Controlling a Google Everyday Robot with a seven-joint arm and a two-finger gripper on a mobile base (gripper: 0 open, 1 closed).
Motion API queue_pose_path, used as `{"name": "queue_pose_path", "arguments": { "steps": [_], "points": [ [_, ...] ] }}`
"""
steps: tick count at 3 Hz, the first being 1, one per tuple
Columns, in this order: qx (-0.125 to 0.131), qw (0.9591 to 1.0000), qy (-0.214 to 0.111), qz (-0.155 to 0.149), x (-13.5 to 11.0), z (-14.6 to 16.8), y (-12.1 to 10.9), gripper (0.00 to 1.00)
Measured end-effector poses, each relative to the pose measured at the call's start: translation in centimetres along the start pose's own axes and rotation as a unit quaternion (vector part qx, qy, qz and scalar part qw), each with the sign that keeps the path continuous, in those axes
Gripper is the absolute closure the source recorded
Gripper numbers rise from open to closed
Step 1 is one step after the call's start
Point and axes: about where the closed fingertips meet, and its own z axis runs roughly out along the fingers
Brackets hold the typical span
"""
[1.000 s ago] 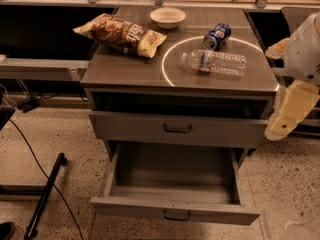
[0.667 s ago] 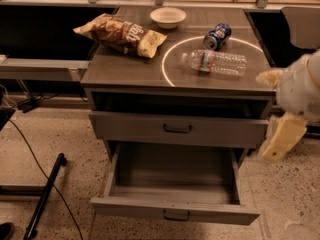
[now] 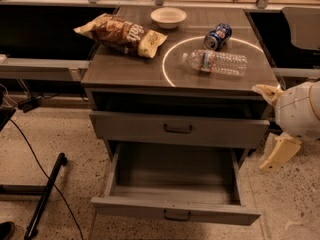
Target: Close middle drawer
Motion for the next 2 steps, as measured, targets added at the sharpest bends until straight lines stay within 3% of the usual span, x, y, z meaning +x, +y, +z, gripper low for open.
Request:
{"name": "queue_pose_path", "arguments": {
  "steps": [1,2],
  "points": [
    [-0.003,0.9999,0.008,0.005,0.2,1.0,0.1,0.0],
    [-0.008,0.9997,-0.02,0.008,1.5,5.6,2.9,0.0]
  ]
}}
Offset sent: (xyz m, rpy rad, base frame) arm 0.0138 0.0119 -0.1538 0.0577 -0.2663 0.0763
